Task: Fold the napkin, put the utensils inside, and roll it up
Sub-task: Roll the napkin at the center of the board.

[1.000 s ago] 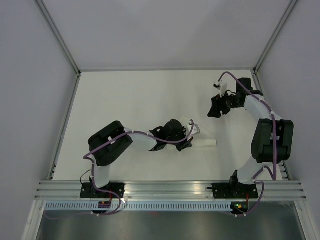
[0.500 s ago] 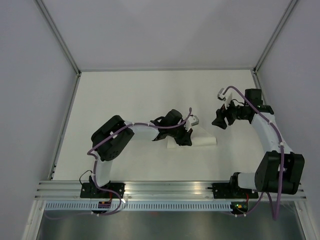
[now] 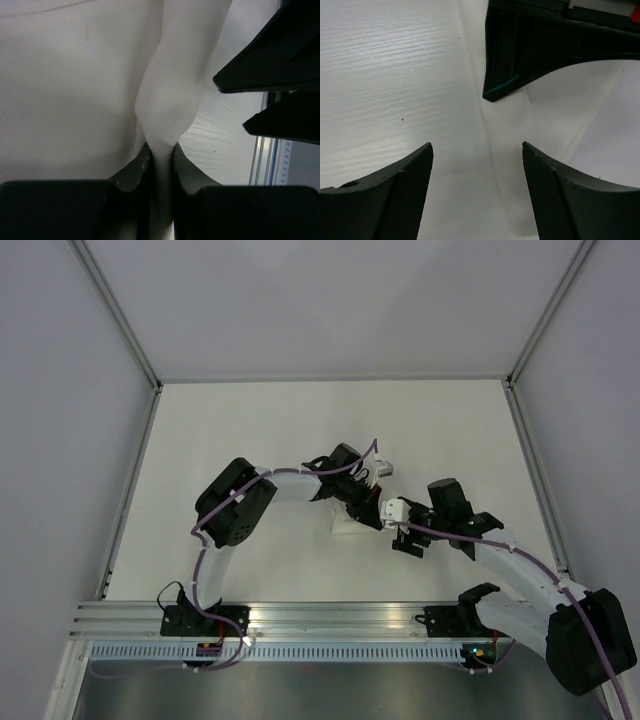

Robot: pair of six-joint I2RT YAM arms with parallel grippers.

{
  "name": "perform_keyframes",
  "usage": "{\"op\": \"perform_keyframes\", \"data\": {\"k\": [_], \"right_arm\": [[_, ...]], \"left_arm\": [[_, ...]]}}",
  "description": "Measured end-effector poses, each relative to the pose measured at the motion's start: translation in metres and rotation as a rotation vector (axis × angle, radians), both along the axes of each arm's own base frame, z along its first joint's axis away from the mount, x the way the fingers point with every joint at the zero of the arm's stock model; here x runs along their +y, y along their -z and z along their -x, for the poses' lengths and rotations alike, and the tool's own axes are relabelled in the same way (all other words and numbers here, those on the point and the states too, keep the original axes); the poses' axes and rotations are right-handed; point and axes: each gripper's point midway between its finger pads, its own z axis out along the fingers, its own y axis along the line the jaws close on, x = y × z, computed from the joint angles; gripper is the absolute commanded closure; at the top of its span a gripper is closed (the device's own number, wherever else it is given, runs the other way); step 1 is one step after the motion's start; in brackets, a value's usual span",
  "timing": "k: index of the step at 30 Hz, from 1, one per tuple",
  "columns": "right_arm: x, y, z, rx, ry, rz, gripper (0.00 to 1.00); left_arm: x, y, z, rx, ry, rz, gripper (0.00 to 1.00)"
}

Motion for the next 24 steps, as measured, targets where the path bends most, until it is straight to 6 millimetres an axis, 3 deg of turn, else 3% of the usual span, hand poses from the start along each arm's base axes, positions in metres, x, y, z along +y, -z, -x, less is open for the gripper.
{"op": "perform_keyframes", "data": {"k": [7,10,14,15,16,17,20,24], "right_arm": [[0.016,0.032,0.004,-0.115,-0.07,0.106,0.23],[0.021,0.041,0.001,-0.152,-0.078,0.134,0.29],[0.023,0.045,-0.009,-0.179,-0.052,0.146,0.48],[0.023,0.046,-0.011,-0.18,-0.045,0.148,0.55],[0.023,0.047,-0.013,-0.179,-0.039,0.15,0.72],[0.024,0.049,-0.012,-0.171,-0.04,0.15,0.78],[0.026,0.05,-0.009,-0.151,-0.046,0.145,0.85],[0.03,0.05,-0.01,-0.127,-0.043,0.136,0.88]], "left_arm": [[0.006,0.001,0.01,0.113,0.034,-0.009,0.98],[0.009,0.001,0.016,0.158,0.046,-0.018,0.98],[0.013,0.001,0.022,0.206,0.054,-0.03,0.93],[0.014,0.001,0.023,0.216,0.052,-0.036,0.9],[0.014,0.001,0.024,0.226,0.049,-0.041,0.85],[0.015,0.0,0.024,0.229,0.044,-0.046,0.79],[0.016,-0.002,0.022,0.228,0.025,-0.053,0.66],[0.02,-0.005,0.021,0.216,-0.026,-0.072,0.59]]}}
